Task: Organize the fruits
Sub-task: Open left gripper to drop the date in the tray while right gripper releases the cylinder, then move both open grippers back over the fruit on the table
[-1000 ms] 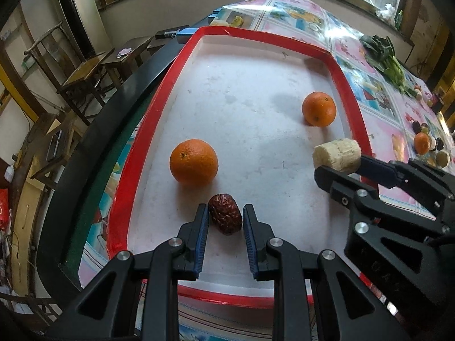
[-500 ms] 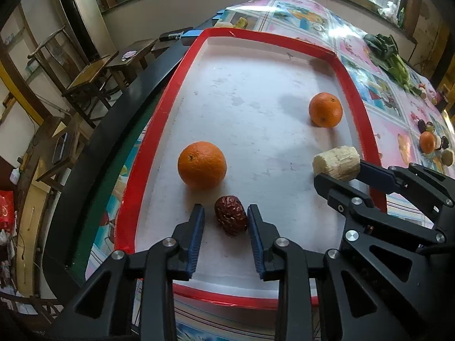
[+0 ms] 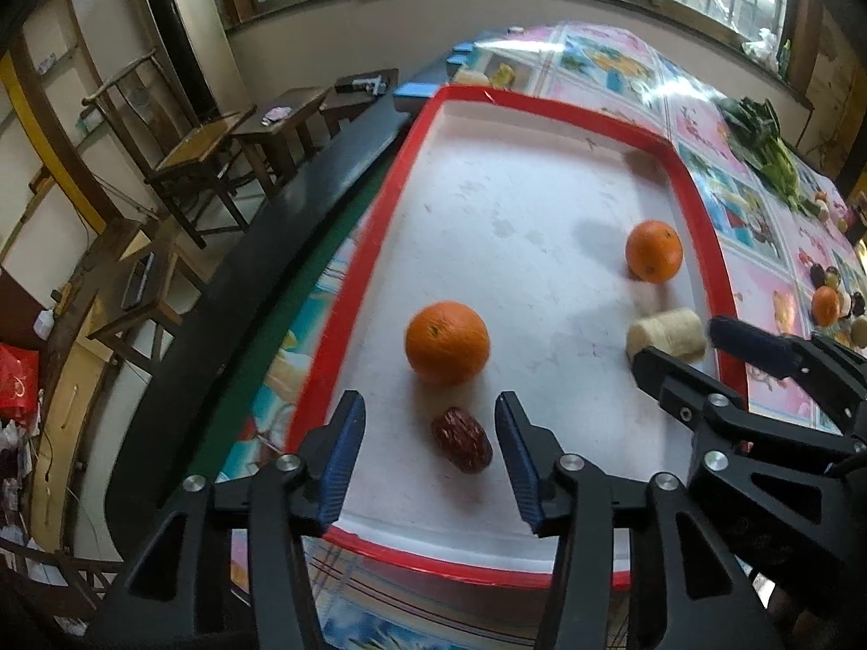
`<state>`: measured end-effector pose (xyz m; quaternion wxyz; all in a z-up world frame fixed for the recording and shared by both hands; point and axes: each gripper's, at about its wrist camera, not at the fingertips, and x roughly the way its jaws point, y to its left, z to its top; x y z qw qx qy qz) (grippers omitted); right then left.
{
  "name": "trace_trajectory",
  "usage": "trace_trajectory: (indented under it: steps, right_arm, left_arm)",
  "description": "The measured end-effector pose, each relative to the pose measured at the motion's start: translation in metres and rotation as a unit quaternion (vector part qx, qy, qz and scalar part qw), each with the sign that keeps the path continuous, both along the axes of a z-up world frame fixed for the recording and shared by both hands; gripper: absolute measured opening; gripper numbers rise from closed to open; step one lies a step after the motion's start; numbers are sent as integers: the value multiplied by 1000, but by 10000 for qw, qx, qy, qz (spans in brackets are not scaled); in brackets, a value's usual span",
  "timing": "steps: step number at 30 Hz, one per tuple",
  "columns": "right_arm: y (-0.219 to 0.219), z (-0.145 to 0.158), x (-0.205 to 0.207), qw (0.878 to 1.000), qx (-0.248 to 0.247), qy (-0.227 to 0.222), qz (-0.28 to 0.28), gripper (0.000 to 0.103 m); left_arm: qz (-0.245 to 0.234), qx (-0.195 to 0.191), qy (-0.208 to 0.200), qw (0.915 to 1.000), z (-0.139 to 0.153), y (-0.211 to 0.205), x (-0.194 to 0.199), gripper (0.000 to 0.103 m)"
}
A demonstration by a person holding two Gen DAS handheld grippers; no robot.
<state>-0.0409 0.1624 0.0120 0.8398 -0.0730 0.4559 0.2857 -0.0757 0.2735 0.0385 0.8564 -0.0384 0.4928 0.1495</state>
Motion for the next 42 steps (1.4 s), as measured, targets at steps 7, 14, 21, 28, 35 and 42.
trace_trajectory:
  steps: [7,14,21,28,35,42]
  right_arm:
    - [-9,13,0,9996,182,-127,-165,66]
    - [-23,30,-5,9982,417,-303,-295,67]
    - [-64,45,-11,9947,569,-496,-704,67]
    - [-139,48,-20,9837,588,-670,-1558,67]
    - [-254,32,-32,9567,453,-559,-2819,66]
    - [-327,17,-17,9388,352,-375,-3407,66]
  left_arm:
    - [-26,40,-162,9999,10,-5,2,56]
    - [-260,141,-281,9992,22,-25,6,58]
    - [-679,146,-393,9968,31,-65,12,59]
    - [-1447,-67,-446,9884,38,-130,27,60]
    - [-2389,-921,-186,9665,29,-200,51,62]
    - [-2727,-907,-46,9578,15,-241,92,62]
